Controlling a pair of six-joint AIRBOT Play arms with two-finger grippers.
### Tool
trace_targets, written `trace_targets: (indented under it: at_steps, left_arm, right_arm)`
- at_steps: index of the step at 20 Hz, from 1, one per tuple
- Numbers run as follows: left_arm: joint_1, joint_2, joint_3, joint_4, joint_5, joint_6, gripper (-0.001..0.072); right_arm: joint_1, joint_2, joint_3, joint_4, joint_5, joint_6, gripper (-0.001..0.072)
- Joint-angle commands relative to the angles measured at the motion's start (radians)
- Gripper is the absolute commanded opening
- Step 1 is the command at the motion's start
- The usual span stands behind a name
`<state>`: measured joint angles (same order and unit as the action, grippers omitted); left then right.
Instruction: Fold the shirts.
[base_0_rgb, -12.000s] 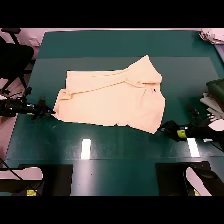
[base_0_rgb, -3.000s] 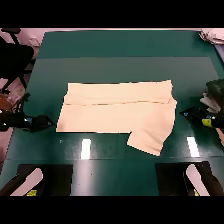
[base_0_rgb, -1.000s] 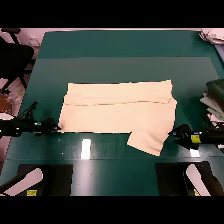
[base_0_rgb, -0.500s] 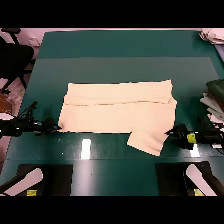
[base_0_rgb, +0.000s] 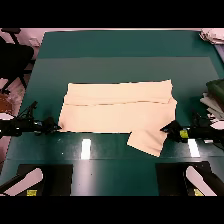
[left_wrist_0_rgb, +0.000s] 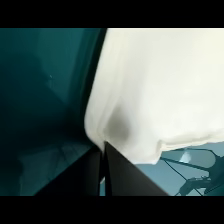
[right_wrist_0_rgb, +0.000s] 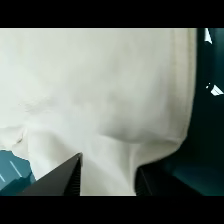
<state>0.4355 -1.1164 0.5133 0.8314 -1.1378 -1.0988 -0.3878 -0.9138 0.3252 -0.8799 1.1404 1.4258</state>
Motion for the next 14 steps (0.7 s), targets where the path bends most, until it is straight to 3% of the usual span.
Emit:
trace_targets:
  at_steps: [1,4,8,14]
  left_arm:
    - [0.000,0.001,0.001,-0.002,-0.007,0.000,0.0025]
    - [0.000,0.001,0.003,-0.006,-0.016,0.008,0.0024]
    - [0.000,0.002,0.055,-0.085,-0.085,0.045,0.0023]
    - [0.000,0.059,0.195,-0.216,-0.173,0.062,0.0023]
  right_arm:
    - [0.120,-0.001,0.000,-0.002,-0.041,0.067,0.0276]
    - [0.151,0.000,0.000,0.001,-0.034,0.077,0.0020]
    - [0.154,0.024,0.023,0.077,-0.014,0.074,0.0019]
    - [0.154,0.216,0.221,0.100,0.008,0.112,0.0019]
